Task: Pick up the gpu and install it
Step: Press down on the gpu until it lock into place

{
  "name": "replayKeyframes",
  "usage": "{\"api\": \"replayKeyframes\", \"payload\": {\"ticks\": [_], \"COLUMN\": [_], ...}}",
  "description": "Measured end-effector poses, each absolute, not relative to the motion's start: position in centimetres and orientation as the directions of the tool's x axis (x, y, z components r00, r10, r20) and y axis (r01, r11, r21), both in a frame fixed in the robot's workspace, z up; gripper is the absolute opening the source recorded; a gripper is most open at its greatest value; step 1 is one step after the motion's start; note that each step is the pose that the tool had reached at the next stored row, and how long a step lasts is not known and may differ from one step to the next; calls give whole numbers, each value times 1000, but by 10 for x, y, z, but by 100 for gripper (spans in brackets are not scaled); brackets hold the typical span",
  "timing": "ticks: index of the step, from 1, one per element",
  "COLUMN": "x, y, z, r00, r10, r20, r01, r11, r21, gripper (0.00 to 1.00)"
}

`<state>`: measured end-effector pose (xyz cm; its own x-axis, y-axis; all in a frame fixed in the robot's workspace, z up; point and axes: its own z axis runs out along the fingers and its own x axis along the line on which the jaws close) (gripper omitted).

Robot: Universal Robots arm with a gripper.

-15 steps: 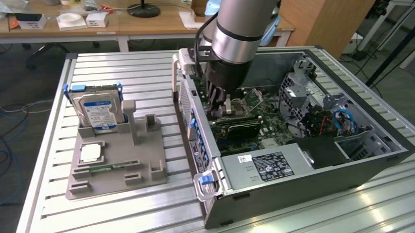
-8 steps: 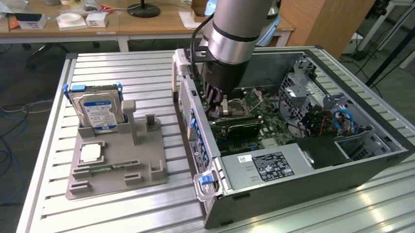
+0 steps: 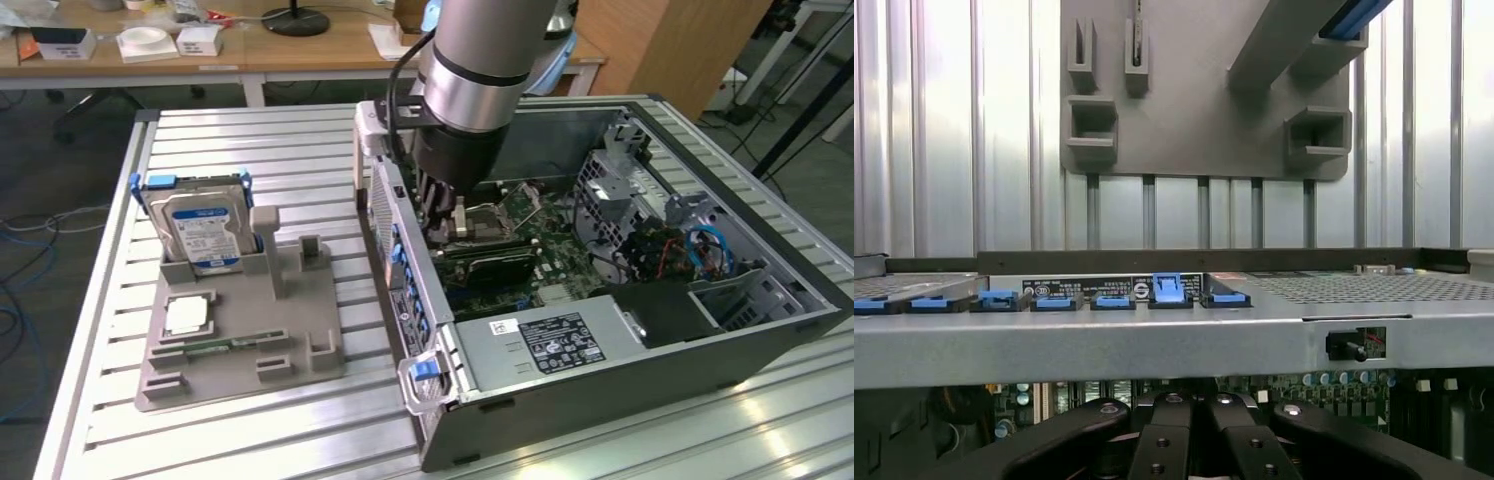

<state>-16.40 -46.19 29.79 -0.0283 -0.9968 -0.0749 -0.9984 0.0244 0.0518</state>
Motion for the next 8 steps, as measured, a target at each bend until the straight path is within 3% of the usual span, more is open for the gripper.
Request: {"api": "replayKeyframes", "payload": {"ticks": [8], "x": [-167], "y": [-462], "z": [298], "r00": [-28], "r10": [-997], "r20": [-73], "r01": [-998], "r11": [25], "r21": [52], "gripper": [10]}}
